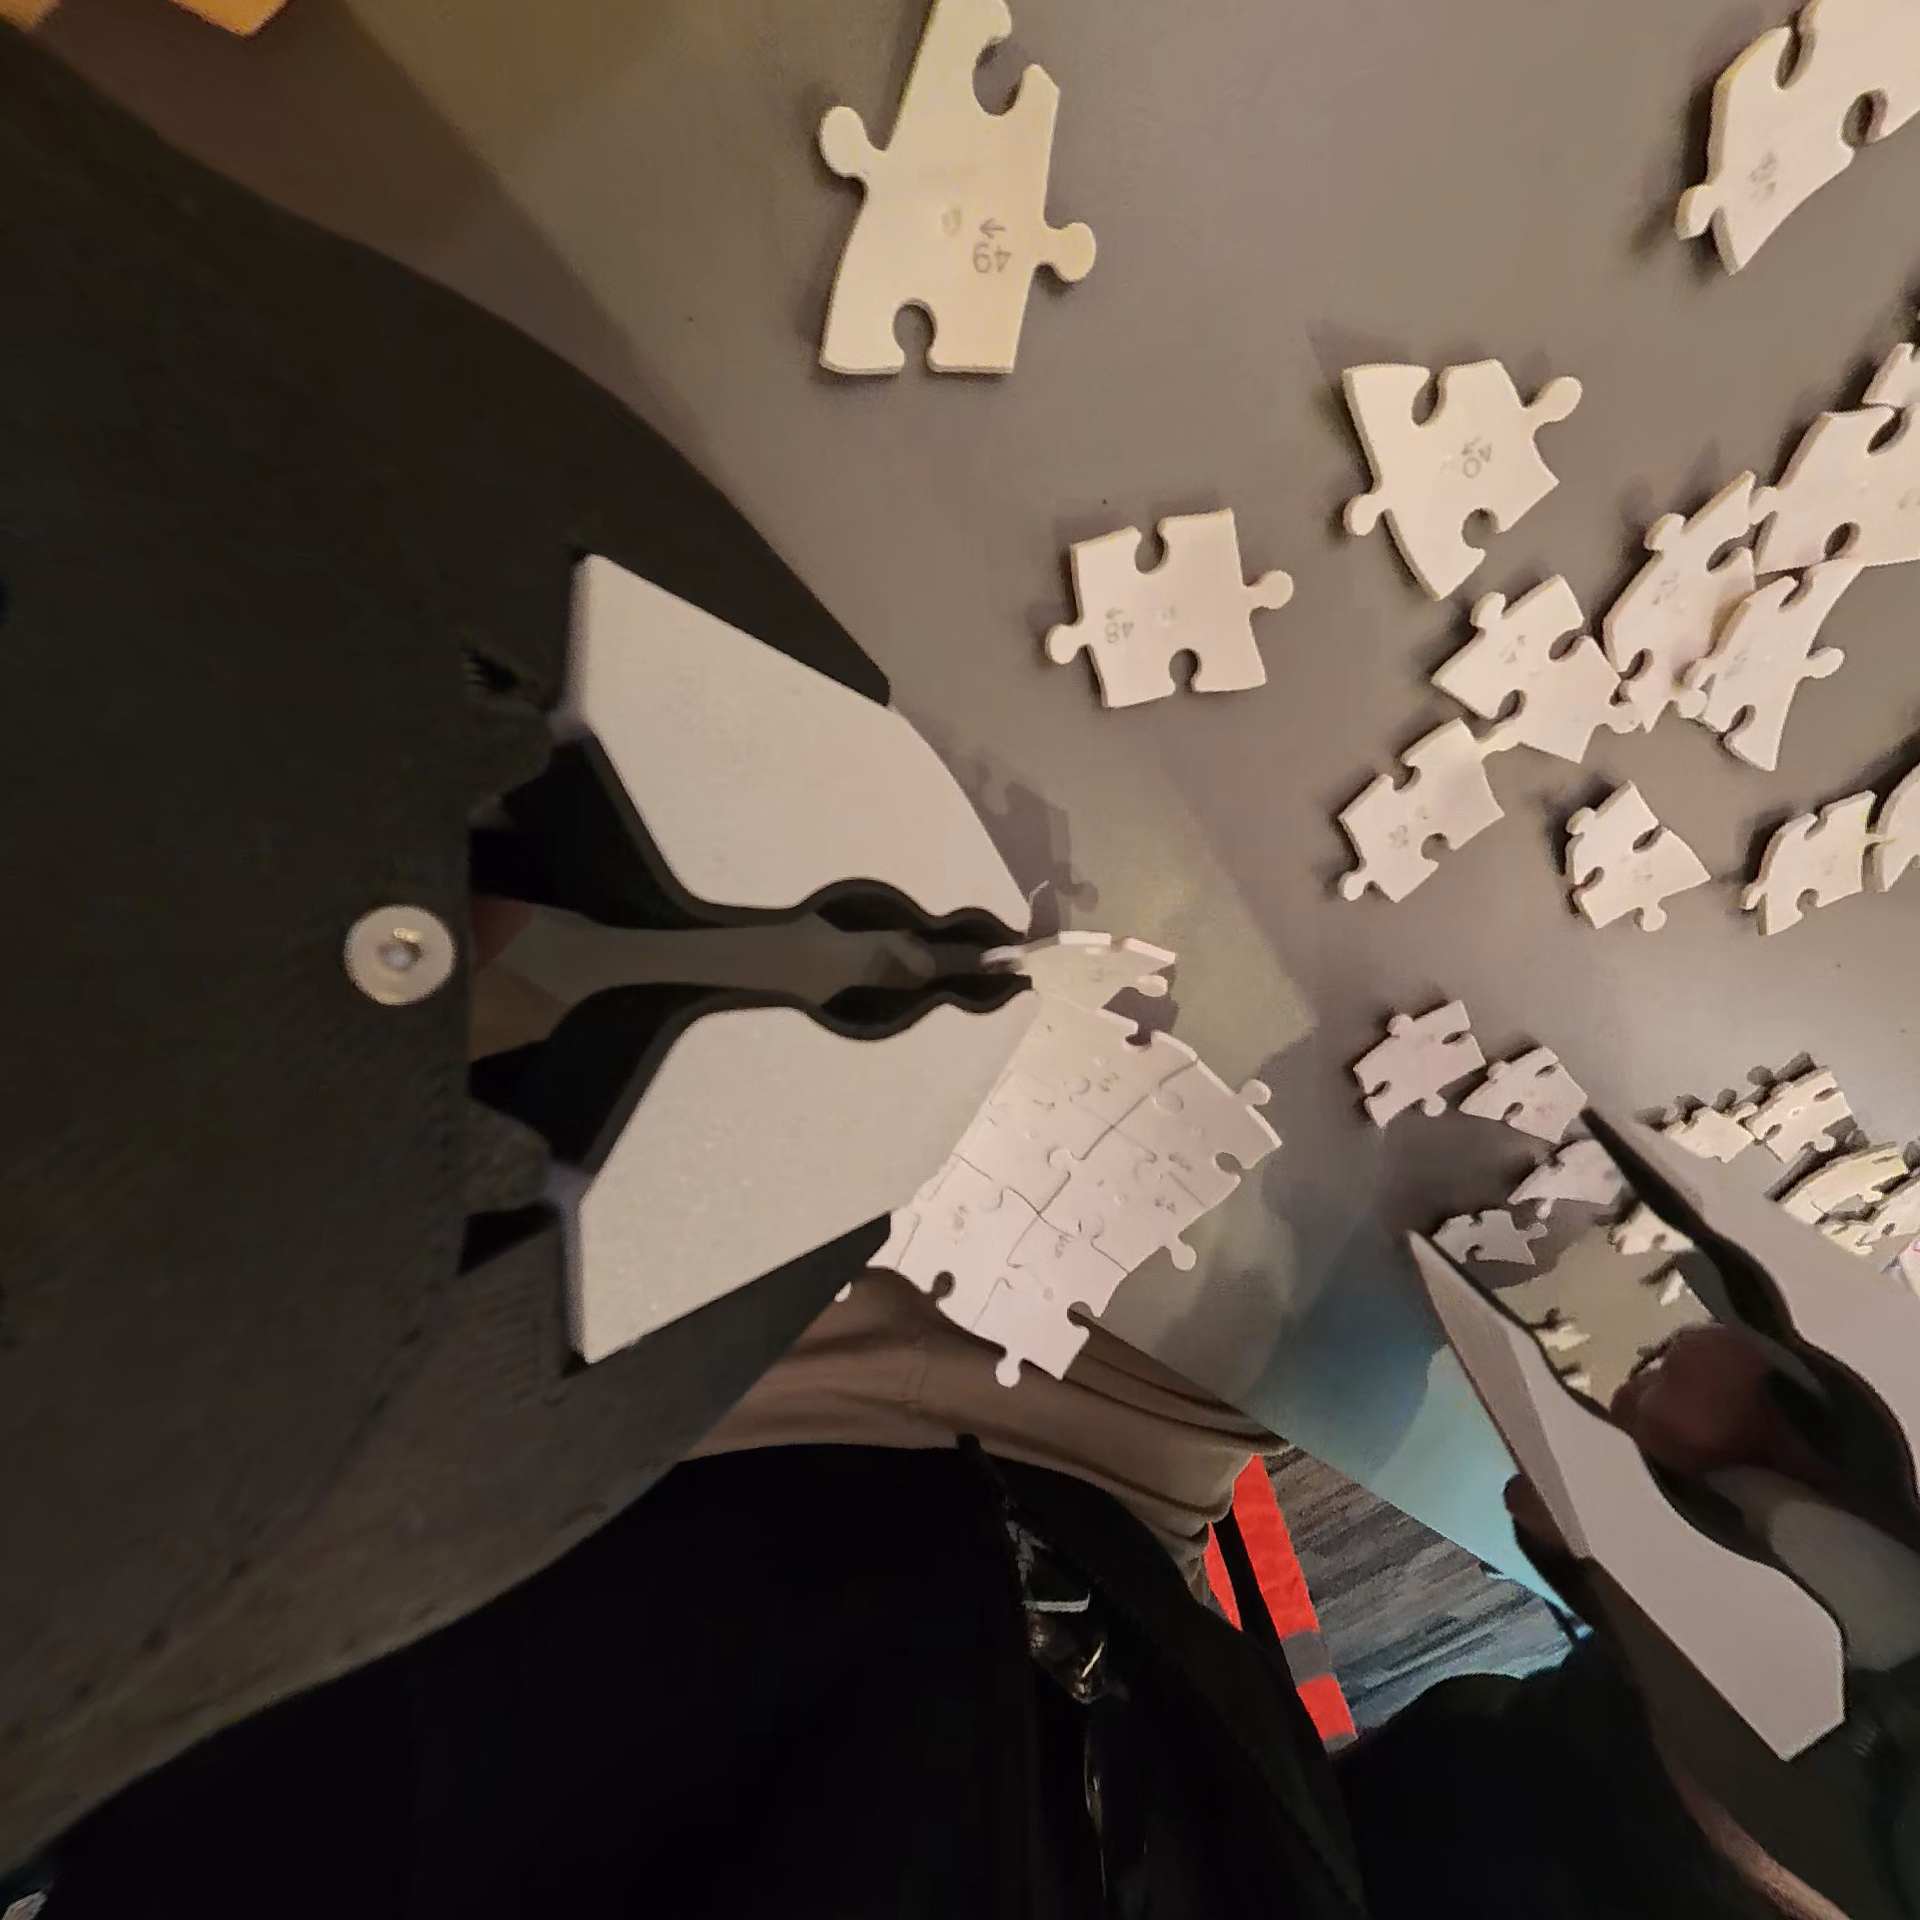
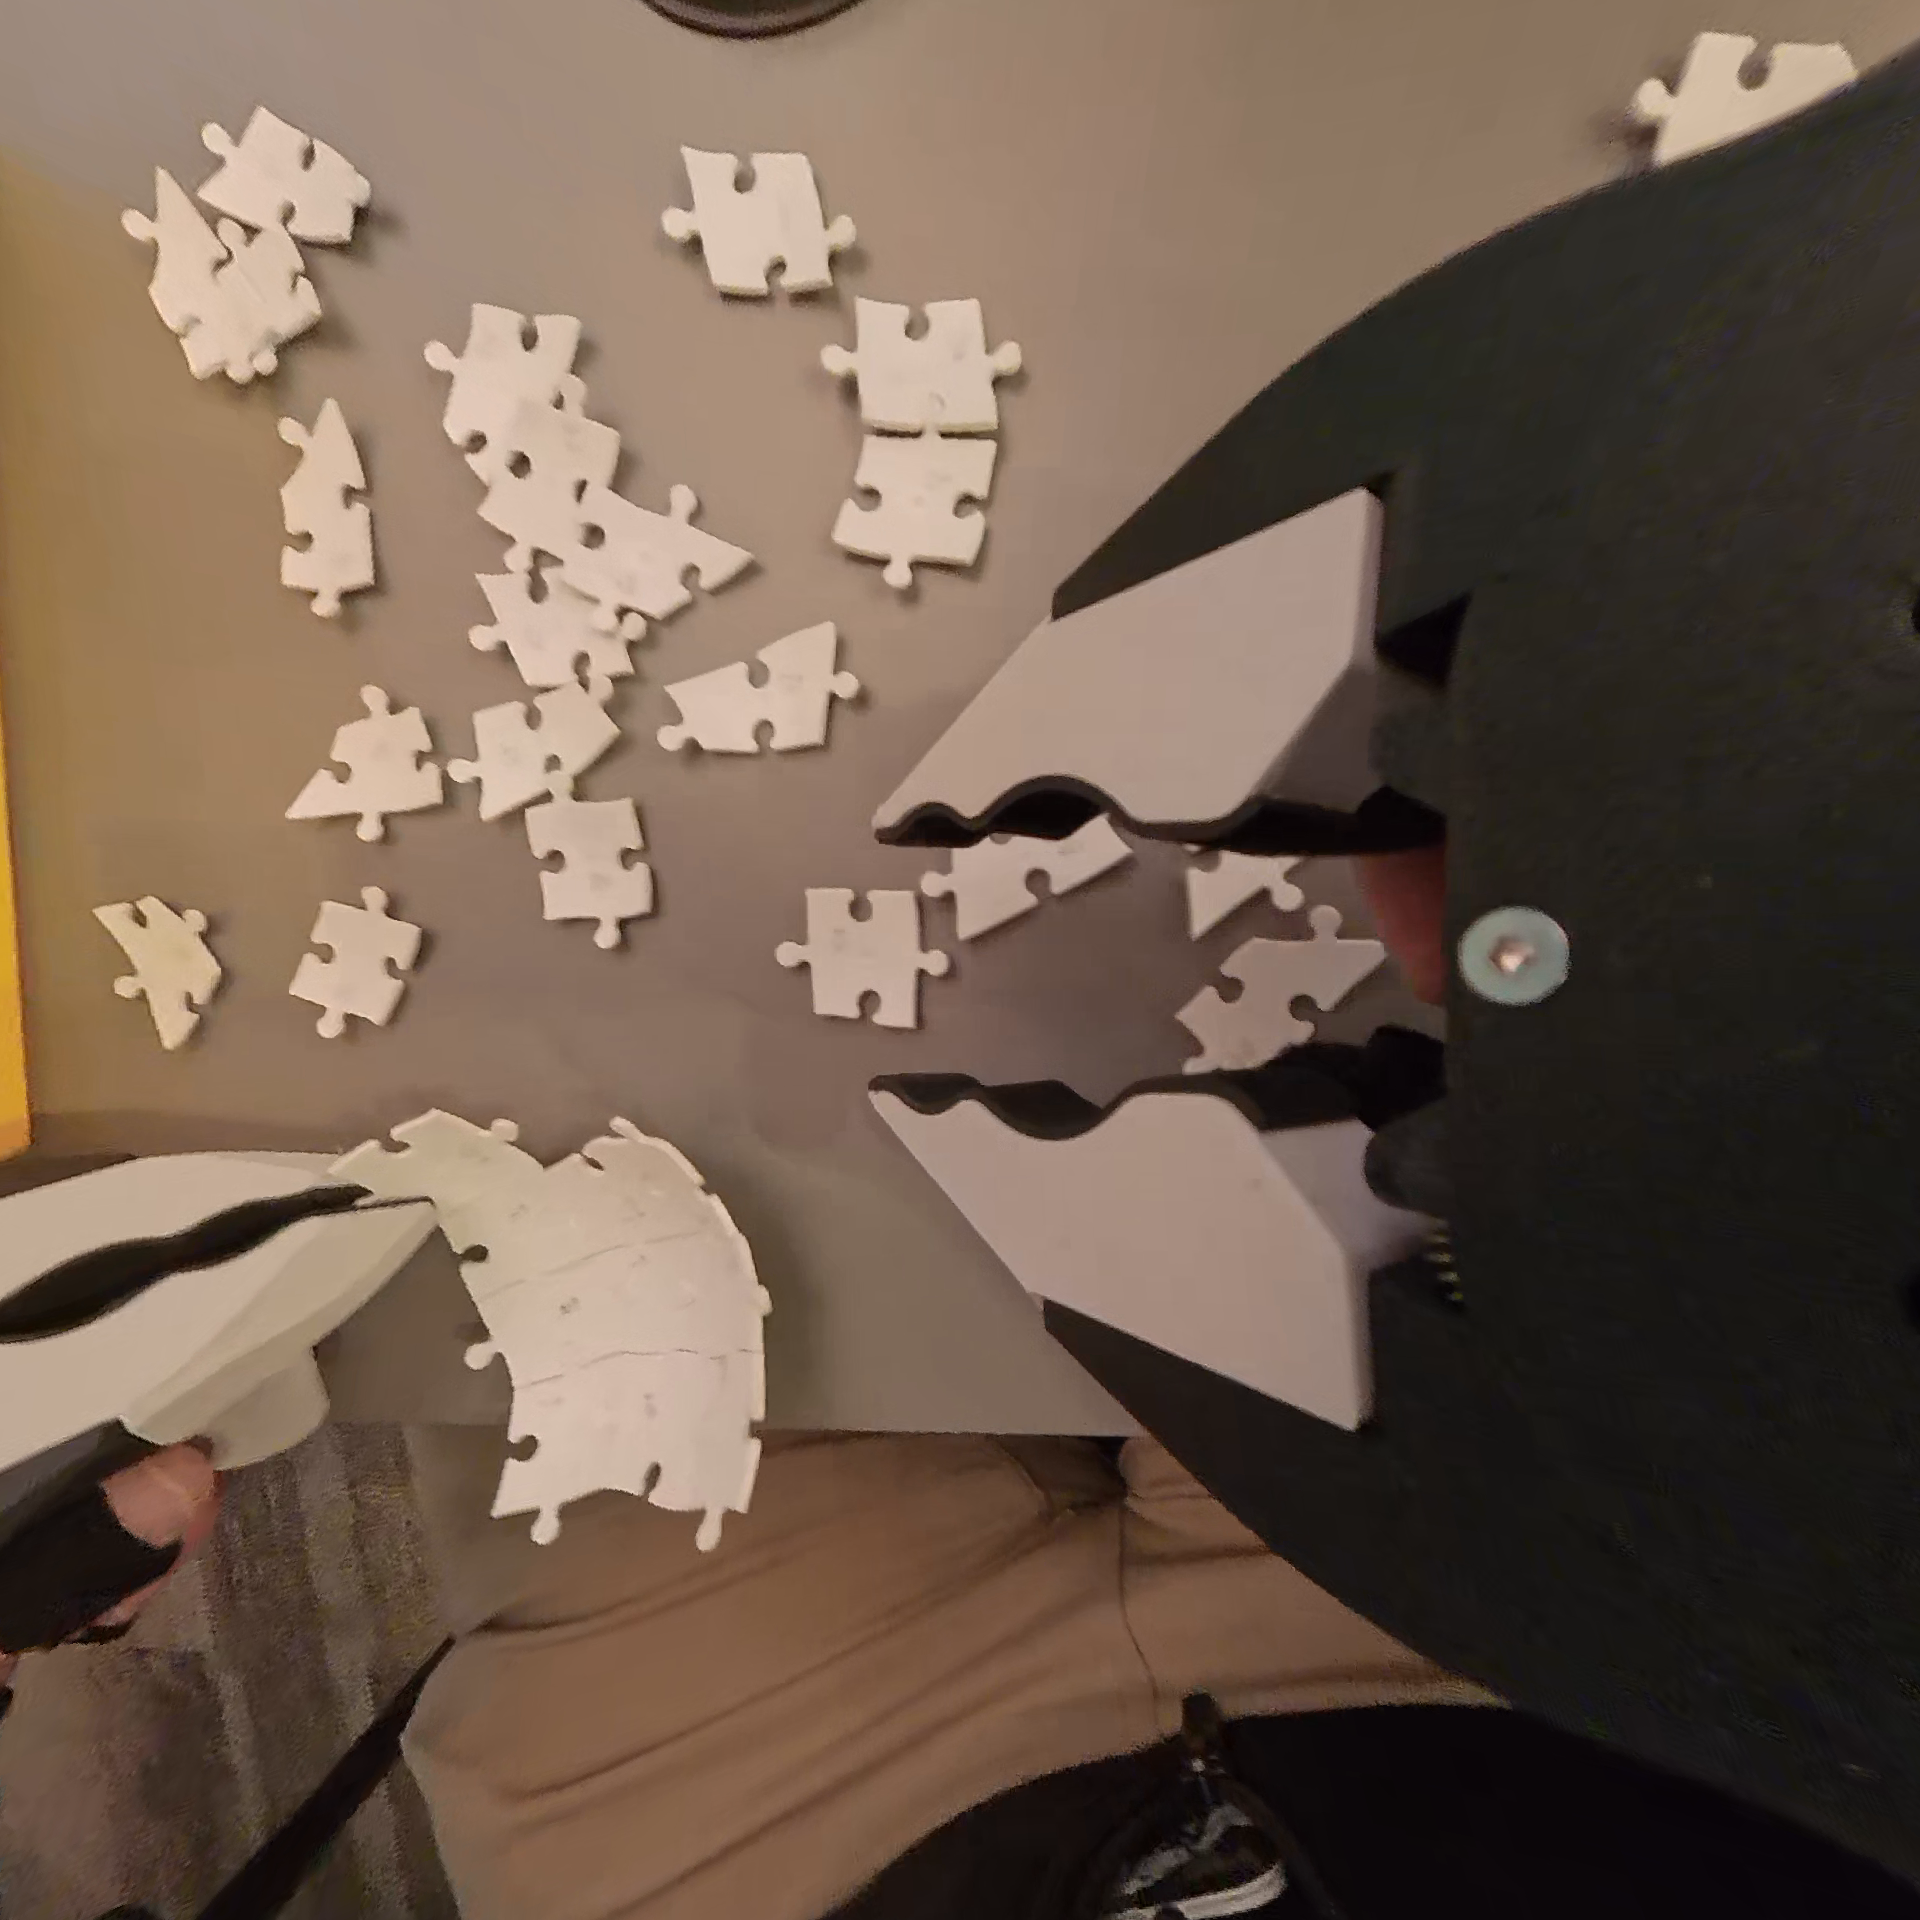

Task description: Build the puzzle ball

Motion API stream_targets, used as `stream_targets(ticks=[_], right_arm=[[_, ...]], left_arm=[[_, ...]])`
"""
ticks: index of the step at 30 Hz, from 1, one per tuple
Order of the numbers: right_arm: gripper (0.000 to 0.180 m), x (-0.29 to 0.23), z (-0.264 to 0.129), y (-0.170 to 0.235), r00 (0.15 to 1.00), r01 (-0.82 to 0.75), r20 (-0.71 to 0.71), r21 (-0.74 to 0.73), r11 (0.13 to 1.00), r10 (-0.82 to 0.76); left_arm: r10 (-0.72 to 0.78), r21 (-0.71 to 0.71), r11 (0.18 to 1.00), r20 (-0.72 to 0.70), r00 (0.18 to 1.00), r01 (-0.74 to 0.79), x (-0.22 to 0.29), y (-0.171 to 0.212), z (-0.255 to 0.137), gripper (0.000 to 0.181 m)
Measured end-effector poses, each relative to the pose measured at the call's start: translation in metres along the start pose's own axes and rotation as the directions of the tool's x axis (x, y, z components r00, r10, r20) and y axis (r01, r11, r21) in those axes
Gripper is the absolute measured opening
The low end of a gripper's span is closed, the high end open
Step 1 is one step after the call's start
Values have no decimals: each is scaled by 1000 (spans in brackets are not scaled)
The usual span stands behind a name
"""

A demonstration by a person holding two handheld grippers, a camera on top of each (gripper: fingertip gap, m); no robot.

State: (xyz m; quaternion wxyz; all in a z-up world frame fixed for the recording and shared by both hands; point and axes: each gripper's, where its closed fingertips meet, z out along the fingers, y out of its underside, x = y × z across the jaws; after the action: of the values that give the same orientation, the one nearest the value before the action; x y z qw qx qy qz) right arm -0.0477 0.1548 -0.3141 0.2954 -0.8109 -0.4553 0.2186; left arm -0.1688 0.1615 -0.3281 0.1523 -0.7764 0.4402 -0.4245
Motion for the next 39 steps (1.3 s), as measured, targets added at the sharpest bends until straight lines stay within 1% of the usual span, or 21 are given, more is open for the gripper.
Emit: stream_targets(ticks=[6,13,24,29,32,35,39], right_arm=[[42,16,10,-9,999,6,-34,4,1000,-6],[42,27,16,-13,999,5,-54,9,1000,-5],[44,49,15,-22,994,-33,-101,55,998,39],[46,59,19,-28,992,-39,-115,72,997,48],[52,63,27,-34,994,-32,-105,72,997,39],[63,61,37,-40,998,-31,-58,71,997,35],[68,58,47,-35,999,-45,-11,30,999,45]], left_arm=[[-9,27,1000,22,1000,8,-3,1,-3,5],[-23,62,998,13,1000,22,-2,-2,-4,8],[-31,68,997,7,999,31,-2,-4,-3,16],[-35,68,997,1,999,35,-2,-4,-3,16],[-37,71,997,-6,999,38,-1,-5,-3,16],[-37,70,997,-12,999,38,-1,-4,-3,16],[-36,73,997,-17,999,37,0,-4,-3,15]])
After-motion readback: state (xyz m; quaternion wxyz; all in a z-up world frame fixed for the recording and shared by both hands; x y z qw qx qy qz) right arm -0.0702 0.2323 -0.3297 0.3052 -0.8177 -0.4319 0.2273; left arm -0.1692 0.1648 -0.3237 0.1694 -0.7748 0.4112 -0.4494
